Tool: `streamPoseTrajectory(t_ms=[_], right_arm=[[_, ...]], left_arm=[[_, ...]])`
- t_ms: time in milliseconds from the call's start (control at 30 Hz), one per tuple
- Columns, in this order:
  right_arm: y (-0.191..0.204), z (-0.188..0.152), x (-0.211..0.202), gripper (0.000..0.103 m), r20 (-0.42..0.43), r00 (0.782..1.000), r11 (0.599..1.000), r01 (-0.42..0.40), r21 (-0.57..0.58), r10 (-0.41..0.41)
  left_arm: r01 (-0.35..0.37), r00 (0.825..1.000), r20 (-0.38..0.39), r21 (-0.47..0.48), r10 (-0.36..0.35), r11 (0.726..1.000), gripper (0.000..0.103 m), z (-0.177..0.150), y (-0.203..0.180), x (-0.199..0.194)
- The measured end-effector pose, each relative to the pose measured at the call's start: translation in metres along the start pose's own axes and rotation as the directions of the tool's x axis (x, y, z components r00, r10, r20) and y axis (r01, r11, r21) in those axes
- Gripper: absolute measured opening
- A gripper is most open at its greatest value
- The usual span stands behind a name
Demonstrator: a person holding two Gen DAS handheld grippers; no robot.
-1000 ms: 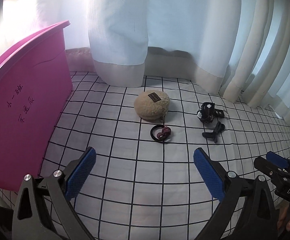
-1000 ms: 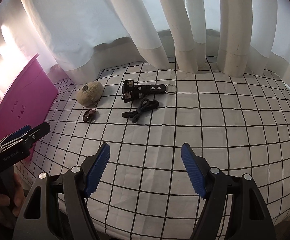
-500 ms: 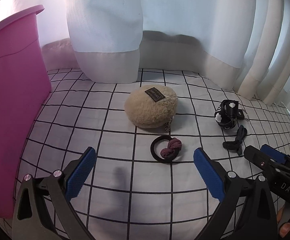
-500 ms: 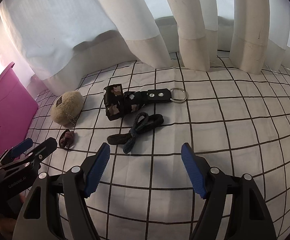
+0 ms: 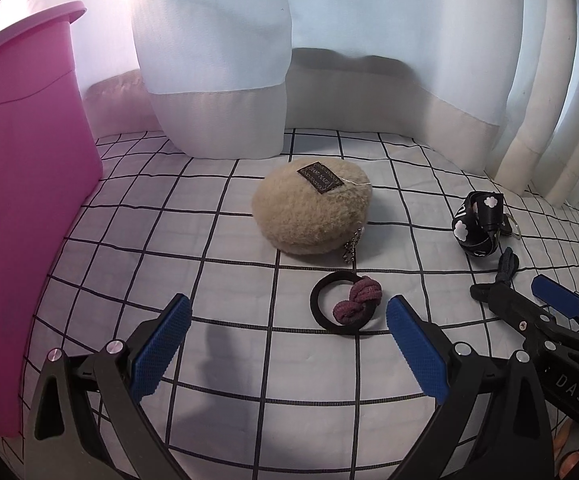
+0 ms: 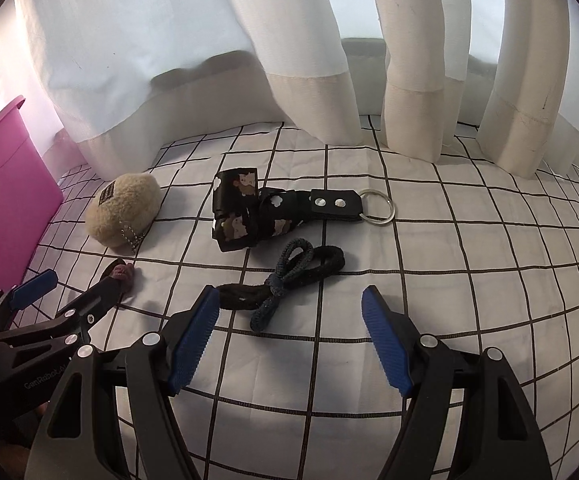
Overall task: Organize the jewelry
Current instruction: 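Reach the left tool to the purple-knot hair tie while the right tool reaches the blue bow hair tie, then grasp the purple-knot hair tie with the left tool while the right tool grasps the bow hair tie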
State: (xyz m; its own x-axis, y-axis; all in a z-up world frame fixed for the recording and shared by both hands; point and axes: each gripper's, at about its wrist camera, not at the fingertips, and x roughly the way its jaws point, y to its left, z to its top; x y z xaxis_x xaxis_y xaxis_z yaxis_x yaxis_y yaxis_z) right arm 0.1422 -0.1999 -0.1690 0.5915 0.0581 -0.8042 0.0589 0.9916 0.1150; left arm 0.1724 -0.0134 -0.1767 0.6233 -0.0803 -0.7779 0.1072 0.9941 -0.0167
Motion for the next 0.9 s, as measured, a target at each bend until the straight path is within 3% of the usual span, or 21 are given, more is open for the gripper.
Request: streamPoseTrajectory(t_ms=[667, 767, 900], right_arm=[[0.012, 0.009, 0.018, 0.070, -0.017, 0.998, 0.995, 0.052, -0.085, -0.053], [0.016, 0.009, 0.020, 0.070, -0.017, 0.998, 0.993, 0.055, -0.101, -0.057], [0.020, 0.007, 0.017, 0.059, -0.013, 0.998, 0.990, 0.062, -0.129, -0.064]], left_arm=[[-0.023, 0.997, -0.072, -0.026, 0.021, 0.999, 0.095, 0.007, -0.004, 0.023], [-0.022, 0.998, -0.058, -0.022, 0.021, 0.999, 0.085, 0.007, -0.005, 0.020], [-0.016, 0.999, -0.037, -0.014, 0.016, 1.000, 0.066, 0.001, -0.010, 0.012]])
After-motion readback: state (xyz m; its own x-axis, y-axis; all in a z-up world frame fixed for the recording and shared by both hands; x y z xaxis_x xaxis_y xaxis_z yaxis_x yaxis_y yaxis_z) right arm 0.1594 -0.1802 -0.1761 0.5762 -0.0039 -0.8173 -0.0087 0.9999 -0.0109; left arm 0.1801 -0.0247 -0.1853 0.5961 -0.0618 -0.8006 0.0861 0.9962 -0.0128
